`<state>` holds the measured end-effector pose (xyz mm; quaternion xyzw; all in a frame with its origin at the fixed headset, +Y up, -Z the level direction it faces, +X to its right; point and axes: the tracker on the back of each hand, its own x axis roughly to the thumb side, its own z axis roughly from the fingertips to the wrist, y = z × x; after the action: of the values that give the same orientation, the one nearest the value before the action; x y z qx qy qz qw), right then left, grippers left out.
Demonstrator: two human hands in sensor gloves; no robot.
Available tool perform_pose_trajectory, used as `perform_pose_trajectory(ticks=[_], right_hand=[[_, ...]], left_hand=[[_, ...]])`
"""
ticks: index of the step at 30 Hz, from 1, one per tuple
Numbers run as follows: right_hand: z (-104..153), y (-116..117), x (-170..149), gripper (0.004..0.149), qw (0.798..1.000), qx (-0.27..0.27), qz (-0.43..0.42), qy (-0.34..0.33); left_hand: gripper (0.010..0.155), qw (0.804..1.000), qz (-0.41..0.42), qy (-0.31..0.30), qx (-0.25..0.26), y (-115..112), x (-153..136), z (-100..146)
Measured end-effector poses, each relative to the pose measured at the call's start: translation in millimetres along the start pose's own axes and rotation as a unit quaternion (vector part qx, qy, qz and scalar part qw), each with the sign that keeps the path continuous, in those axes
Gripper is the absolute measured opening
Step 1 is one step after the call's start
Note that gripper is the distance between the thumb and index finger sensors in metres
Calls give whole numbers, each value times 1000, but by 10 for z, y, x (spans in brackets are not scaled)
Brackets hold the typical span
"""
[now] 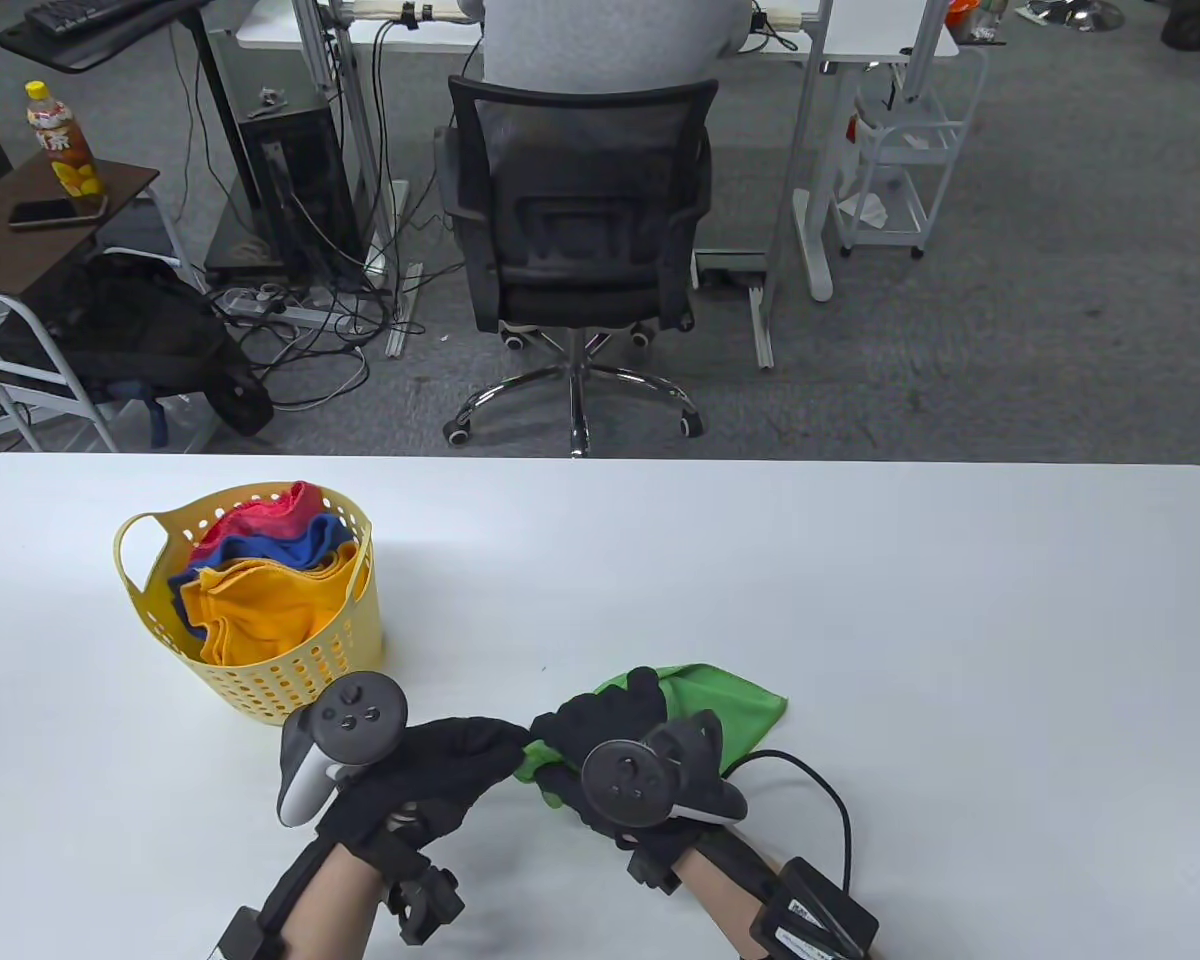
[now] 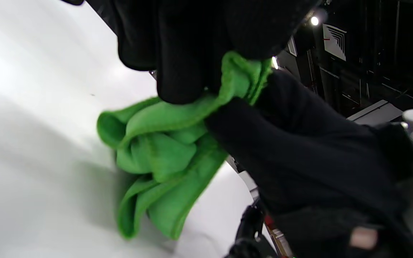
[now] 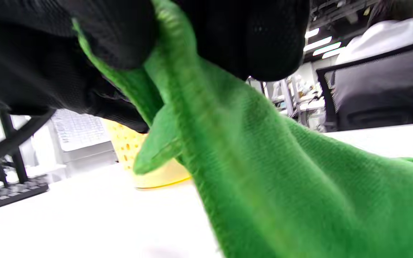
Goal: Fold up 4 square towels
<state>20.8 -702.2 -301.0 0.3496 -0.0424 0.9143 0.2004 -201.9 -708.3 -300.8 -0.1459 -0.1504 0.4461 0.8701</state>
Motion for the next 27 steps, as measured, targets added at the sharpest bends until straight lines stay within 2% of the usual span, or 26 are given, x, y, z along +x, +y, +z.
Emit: perform_pose_trajectory(ticks=[1,2,4,6,9,13,15,18,20,23,25,26,27], right_hand=[[7,-30,-55,50,999,16,-35,18],[26,-64,-91,54,998,-1,-46,37],[74,-143,-124,51,994,-87,-12,72],[108,-211,-82,39,988,-133,35,75],[147,-269,30,35,986,-152,47,55],[155,-228,166,36,988,-148,43,21],[148,-200,187,38,989,-138,44,26],[150,-189,162,45,991,-120,-9,56],[199,-243,156,40,984,-157,-44,79],[243,-352,200,40,973,-213,-60,63],[234,-394,213,49,979,-192,-47,59],[213,-381,202,60,986,-152,-39,61],[179,-343,178,65,992,-103,-41,63]], left_hand=[[39,1000,8,0,-7,9,-26,-8],[39,1000,26,1,-9,13,-50,-14],[39,998,61,3,-15,21,-91,-25],[39,996,88,3,-19,28,-117,-34],[39,993,118,5,-24,35,-144,-41],[40,987,157,3,-27,39,-175,-41],[39,988,151,1,-22,43,-181,-35],[39,990,138,-1,-16,37,-164,-28],[39,991,136,1,-9,43,-147,-19],[39,992,129,3,-5,57,-133,-12],[40,993,121,0,-8,43,-116,-15],[40,995,102,-8,-14,24,-83,-19],[40,997,76,-16,-17,0,-43,-20]])
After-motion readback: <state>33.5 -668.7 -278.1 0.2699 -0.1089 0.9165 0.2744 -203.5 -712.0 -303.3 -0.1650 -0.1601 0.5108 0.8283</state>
